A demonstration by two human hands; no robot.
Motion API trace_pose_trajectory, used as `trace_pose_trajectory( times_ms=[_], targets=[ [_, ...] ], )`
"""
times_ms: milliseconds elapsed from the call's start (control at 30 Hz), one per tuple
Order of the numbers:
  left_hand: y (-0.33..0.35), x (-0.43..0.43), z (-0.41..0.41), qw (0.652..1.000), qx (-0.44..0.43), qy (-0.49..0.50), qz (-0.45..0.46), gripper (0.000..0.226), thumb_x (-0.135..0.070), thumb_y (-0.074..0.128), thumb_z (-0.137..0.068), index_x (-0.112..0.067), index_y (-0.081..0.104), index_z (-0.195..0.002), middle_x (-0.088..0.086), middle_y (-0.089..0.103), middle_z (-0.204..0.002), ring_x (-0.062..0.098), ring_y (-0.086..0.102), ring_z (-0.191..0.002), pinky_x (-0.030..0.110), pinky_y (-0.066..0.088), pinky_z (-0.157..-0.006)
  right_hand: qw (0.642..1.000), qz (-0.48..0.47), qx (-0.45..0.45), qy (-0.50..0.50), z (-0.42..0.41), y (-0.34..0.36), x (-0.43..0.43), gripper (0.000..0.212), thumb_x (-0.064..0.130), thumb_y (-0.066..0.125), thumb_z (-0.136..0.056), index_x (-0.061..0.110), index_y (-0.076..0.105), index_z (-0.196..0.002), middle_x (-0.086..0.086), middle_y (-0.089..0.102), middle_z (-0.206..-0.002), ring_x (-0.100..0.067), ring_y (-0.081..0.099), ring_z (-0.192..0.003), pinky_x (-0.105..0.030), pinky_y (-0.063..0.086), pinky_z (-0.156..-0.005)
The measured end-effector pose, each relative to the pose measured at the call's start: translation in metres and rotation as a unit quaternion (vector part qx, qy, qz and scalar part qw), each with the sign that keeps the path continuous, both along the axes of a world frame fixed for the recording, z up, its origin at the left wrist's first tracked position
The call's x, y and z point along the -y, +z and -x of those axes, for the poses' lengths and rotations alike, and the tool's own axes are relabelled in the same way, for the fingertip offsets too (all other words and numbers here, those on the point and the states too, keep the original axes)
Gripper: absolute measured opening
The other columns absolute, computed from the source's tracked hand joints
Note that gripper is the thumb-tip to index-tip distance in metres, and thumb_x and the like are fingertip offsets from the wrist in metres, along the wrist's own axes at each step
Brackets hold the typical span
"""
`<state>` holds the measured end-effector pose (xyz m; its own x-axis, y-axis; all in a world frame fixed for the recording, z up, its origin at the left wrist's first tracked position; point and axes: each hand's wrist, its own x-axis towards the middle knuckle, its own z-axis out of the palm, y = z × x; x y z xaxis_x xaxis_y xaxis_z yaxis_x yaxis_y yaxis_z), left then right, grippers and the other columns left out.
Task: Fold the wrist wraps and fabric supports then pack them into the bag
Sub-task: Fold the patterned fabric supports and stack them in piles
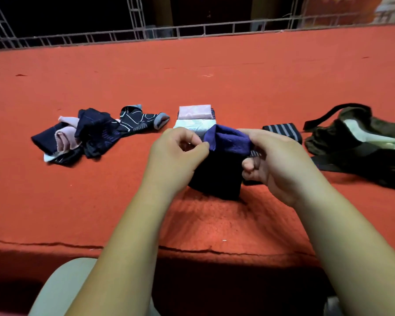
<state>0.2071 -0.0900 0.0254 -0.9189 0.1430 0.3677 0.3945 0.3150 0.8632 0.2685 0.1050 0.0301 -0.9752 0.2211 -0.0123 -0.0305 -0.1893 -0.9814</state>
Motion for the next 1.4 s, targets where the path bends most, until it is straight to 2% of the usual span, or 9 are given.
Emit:
trace_pose_trajectory(
  times_ms=[133, 333, 467, 600, 767, 867, 967, 1133, 1400],
  targets=[
    [-0.004, -0.002, -0.004, 1.0, -0.017, -0.005, 0.025, 0.013, -0.018, 0.075, -0.087, -0.02, 0.065, -0.081, -0.015, 0.062, -0.067, 0.009, 0.055, -0.064, 0.044, 0.056, -0.067, 0.998, 0.026, 0.016, 0.052, 0.0, -0.001, -0.017, 0.035, 0.012, 0.048, -0.107, 0.01, 0.078, -0.125, -0.008, 0.07, -0.102, -0.015, 0.054, -0.061, -0.032, 0.049, -0.058],
    [0.003, 0.0, -0.011, 0.996, -0.071, 0.025, 0.05, 0.016, -0.014, 0.074, -0.084, -0.018, 0.058, -0.08, -0.001, 0.068, -0.074, 0.016, 0.063, -0.068, 0.034, 0.052, -0.064, 0.996, 0.048, 0.027, 0.077, -0.006, 0.006, -0.028, 0.032, 0.016, 0.053, -0.106, 0.006, 0.077, -0.126, -0.001, 0.078, -0.099, -0.014, 0.067, -0.074, -0.03, 0.061, -0.071],
    [0.008, 0.001, -0.016, 0.989, -0.126, 0.021, 0.076, 0.019, -0.012, 0.068, -0.082, -0.022, 0.052, -0.083, 0.0, 0.064, -0.075, 0.027, 0.072, -0.075, 0.05, 0.057, -0.069, 0.998, 0.021, -0.012, 0.061, -0.012, 0.009, -0.028, 0.027, 0.006, 0.062, -0.102, 0.008, 0.074, -0.127, -0.013, 0.08, -0.107, -0.021, 0.072, -0.077, -0.032, 0.062, -0.069],
    [0.01, 0.0, -0.021, 0.986, -0.145, 0.019, 0.078, 0.028, -0.004, 0.062, -0.08, -0.025, 0.061, -0.099, -0.002, 0.059, -0.075, 0.025, 0.069, -0.076, 0.045, 0.057, -0.072, 0.981, -0.18, -0.062, -0.048, -0.014, 0.006, -0.021, 0.022, 0.008, 0.073, -0.097, 0.021, 0.08, -0.114, 0.0, 0.068, -0.078, -0.013, 0.057, -0.062, -0.022, 0.049, -0.059],
    [0.015, -0.002, -0.026, 0.972, -0.208, 0.043, 0.098, 0.03, -0.004, 0.065, -0.077, -0.021, 0.073, -0.1, -0.008, 0.056, -0.079, 0.01, 0.055, -0.077, 0.02, 0.043, -0.074, 0.857, -0.472, -0.108, -0.179, -0.014, 0.001, -0.008, 0.027, 0.01, 0.066, -0.086, 0.029, 0.079, -0.099, 0.009, 0.062, -0.074, -0.003, 0.057, -0.075, -0.011, 0.037, -0.065],
    [0.016, -0.003, -0.029, 0.973, -0.211, 0.038, 0.088, 0.024, -0.006, 0.066, -0.08, -0.022, 0.076, -0.094, -0.008, 0.059, -0.083, 0.013, 0.058, -0.079, 0.018, 0.041, -0.075, 0.876, -0.434, -0.073, -0.196, -0.016, 0.004, -0.002, 0.024, 0.015, 0.062, -0.089, 0.03, 0.079, -0.096, 0.01, 0.068, -0.067, 0.001, 0.062, -0.068, -0.009, 0.039, -0.059],
    [0.019, -0.001, -0.029, 0.986, -0.155, -0.021, 0.055, 0.027, -0.005, 0.065, -0.086, -0.024, 0.077, -0.101, -0.007, 0.061, -0.094, 0.008, 0.06, -0.081, 0.013, 0.043, -0.076, 0.943, -0.293, -0.029, -0.156, -0.018, 0.013, -0.001, 0.028, 0.01, 0.056, -0.094, 0.024, 0.08, -0.094, -0.004, 0.072, -0.063, -0.01, 0.069, -0.054, -0.023, 0.054, -0.05],
    [0.013, 0.007, -0.018, 0.989, -0.112, -0.075, 0.054, 0.036, -0.003, 0.072, -0.085, -0.025, 0.076, -0.112, -0.009, 0.057, -0.109, 0.009, 0.064, -0.093, 0.019, 0.05, -0.081, 0.985, -0.143, -0.01, -0.096, -0.018, 0.018, -0.005, 0.029, 0.006, 0.055, -0.099, 0.016, 0.081, -0.095, -0.003, 0.066, -0.064, -0.02, 0.064, -0.061, -0.039, 0.064, -0.065],
    [0.003, 0.001, -0.01, 0.992, -0.127, -0.011, 0.004, 0.005, -0.022, 0.076, -0.093, -0.024, 0.074, -0.097, -0.01, 0.067, -0.102, 0.011, 0.067, -0.096, 0.033, 0.054, -0.086, 0.913, -0.385, -0.052, -0.123, -0.021, 0.017, -0.012, 0.029, 0.015, 0.059, -0.093, 0.034, 0.079, -0.094, 0.013, 0.066, -0.062, -0.006, 0.058, -0.054, -0.026, 0.047, -0.056]
  ],
)
